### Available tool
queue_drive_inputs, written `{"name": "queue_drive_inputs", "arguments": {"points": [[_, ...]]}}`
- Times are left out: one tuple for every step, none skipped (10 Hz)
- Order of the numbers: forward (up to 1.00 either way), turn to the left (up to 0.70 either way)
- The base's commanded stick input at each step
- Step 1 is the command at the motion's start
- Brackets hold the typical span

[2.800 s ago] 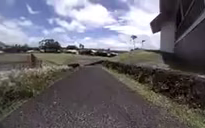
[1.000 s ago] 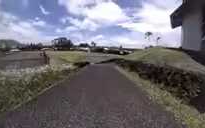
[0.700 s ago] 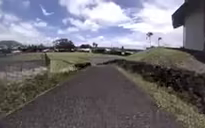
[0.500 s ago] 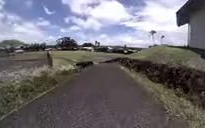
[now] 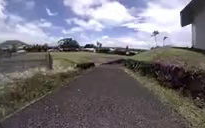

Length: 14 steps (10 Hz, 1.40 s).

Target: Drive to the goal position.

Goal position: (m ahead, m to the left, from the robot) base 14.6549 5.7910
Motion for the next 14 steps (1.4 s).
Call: {"name": "queue_drive_inputs", "arguments": {"points": [[0.70, 0.02], [0.70, 0.02], [0.70, 0.02], [0.70, 0.01], [0.70, 0.00], [0.70, 0.00], [0.70, -0.03], [0.70, -0.34], [0.70, -0.27], [0.70, -0.12], [0.70, 0.00], [0.70, 0.00], [0.70, 0.00], [0.70, 0.00]]}}
